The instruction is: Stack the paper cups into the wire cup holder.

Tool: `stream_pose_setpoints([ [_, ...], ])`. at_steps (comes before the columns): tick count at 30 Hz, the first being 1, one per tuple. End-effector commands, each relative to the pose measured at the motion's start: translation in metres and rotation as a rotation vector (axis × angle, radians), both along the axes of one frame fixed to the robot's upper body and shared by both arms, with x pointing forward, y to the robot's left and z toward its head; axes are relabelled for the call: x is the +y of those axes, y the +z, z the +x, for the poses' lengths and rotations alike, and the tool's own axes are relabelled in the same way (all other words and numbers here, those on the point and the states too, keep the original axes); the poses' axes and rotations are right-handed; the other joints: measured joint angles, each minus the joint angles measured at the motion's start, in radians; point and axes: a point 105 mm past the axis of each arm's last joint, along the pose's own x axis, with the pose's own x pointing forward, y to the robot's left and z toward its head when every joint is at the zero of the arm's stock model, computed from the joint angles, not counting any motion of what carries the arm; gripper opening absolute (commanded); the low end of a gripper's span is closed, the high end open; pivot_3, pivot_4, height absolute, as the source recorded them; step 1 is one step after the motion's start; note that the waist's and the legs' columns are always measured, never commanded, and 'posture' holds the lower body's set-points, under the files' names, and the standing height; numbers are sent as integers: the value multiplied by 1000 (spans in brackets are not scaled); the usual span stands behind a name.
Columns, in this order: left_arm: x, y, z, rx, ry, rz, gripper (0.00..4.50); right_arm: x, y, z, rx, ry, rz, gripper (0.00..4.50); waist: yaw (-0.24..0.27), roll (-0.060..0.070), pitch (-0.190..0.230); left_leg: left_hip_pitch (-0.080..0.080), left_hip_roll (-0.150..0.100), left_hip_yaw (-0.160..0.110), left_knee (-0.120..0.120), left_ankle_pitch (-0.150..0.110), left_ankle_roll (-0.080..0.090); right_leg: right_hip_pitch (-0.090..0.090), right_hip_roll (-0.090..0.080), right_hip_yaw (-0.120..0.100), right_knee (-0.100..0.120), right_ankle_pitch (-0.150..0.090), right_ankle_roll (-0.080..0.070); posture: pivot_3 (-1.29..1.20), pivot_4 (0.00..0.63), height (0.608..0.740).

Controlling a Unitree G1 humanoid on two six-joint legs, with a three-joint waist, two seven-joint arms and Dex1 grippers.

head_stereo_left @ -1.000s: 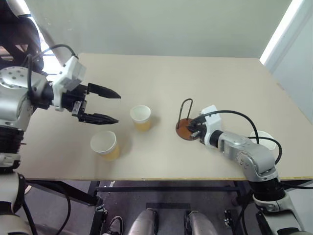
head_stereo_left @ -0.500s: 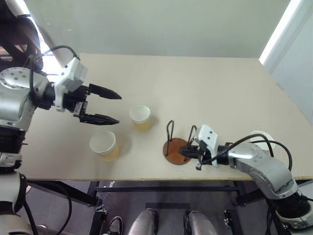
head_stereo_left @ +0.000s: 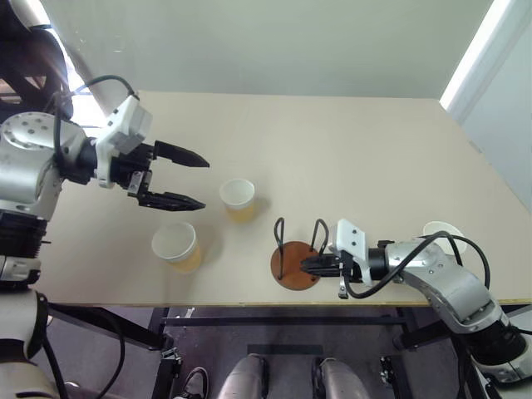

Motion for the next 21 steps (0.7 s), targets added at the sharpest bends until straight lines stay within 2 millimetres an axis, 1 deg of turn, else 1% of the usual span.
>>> stream_pose_setpoints([
  [1, 2, 11, -6, -36, -20, 12, 4500, 2, 8, 1, -55, 28, 1, 28, 0, 0, 0, 0, 0, 0, 0, 0, 0, 0, 0, 0, 0, 0, 0, 0, 150, 740],
  [14, 1, 12, -5, -41, -22, 12, 4500, 4, 9, -3, -40, 67, 19, 28, 0, 0, 0, 0, 0, 0, 0, 0, 0, 0, 0, 0, 0, 0, -1, 0, 150, 740],
  [16, 1, 13, -5, -42, -22, 12, 4500, 4, 9, -4, -33, 67, 22, 555, 0, 0, 0, 0, 0, 0, 0, 0, 0, 0, 0, 0, 0, 0, -1, 0, 150, 740],
  [18, 1, 13, -5, -43, -23, 13, 4500, 4, 9, -3, -32, 62, 19, 961, 0, 0, 0, 0, 0, 0, 0, 0, 0, 0, 0, 0, 0, 0, -1, 0, 150, 740],
  [21, 1, 13, -4, -44, -21, 13, 4500, 3, 8, 0, -37, 50, 8, 2054, 0, 0, 0, 0, 0, 0, 0, 1, -1, 0, 0, 0, 0, 0, -1, 0, 150, 740],
])
